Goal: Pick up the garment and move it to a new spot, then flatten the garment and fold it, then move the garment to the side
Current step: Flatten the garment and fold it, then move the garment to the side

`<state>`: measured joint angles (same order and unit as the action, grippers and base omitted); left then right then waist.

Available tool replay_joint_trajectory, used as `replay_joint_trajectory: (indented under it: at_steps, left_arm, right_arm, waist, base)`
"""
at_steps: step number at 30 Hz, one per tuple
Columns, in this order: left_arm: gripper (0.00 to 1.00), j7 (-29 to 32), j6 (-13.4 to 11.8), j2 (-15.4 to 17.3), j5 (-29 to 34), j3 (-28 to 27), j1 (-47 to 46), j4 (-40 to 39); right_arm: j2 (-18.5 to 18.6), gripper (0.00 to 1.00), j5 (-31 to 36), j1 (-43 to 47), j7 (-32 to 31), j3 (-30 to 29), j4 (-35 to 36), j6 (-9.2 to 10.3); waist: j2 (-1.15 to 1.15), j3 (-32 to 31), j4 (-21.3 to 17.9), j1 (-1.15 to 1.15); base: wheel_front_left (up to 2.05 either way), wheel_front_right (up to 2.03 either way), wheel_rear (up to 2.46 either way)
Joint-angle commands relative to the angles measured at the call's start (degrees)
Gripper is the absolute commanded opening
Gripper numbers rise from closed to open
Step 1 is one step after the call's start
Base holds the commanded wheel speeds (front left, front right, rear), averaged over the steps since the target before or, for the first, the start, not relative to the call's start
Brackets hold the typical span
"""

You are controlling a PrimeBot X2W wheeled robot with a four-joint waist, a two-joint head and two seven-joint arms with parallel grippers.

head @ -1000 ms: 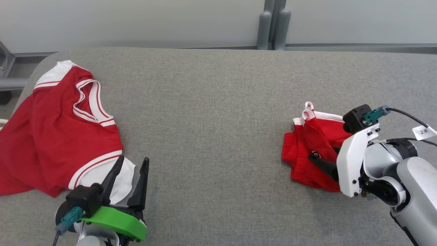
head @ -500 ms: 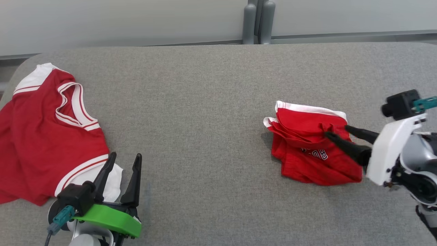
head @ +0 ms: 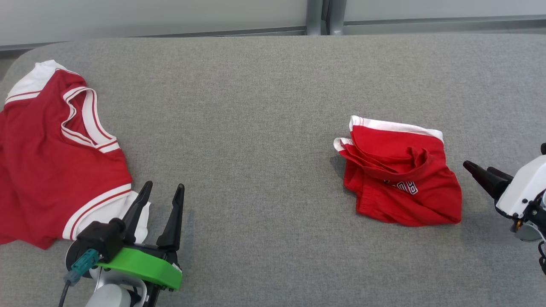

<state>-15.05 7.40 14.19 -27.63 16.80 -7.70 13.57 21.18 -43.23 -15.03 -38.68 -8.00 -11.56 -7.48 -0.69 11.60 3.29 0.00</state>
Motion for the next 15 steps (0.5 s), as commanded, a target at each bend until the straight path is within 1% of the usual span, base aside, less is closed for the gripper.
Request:
replay_joint_trajectory:
  at_steps: [1,5,8,12,15]
  left_arm:
    - [1.0,-0.2,0.2,0.3,0.1,0.1,-1.0,0.0]
    - [1.0,-0.2,0.2,0.4,-0.1,0.6,-2.1,0.3]
    - [1.0,-0.2,0.2,0.2,-0.2,1.2,-2.8,0.6]
    - [1.0,-0.2,0.2,-0.3,-0.2,1.4,-3.2,1.0]
    - [1.0,-0.2,0.2,-0.6,-0.1,1.5,-3.3,1.2]
  right_arm:
    - [-0.8,1.0,-0.7,-1.9,0.2,-0.5,-1.5,-0.02]
    - [-1.6,1.0,0.6,-5.7,-1.0,-1.3,-6.0,-0.02]
    - [-1.8,1.0,2.0,-7.7,-1.7,-0.7,-8.8,-0.02]
    - [-2.8,1.0,1.6,-8.8,-2.7,1.0,-10.8,-0.02]
    - [-2.8,1.0,1.2,-8.7,-2.9,2.0,-11.4,-0.02]
  waist:
    - [0.69,0.9,0.4,0.0]
    - [0.69,1.8,1.0,0.0]
    - [0.69,2.1,1.8,0.0]
    - [0.69,1.9,2.8,0.0]
    - [0.69,1.8,3.4,0.0]
  base:
    - [0.0,0.0,0.0]
    - [0.0,0.0,0.0]
    - [0.0,0.0,0.0]
    - [0.0,0.0,0.0]
    - [0.0,0.0,0.0]
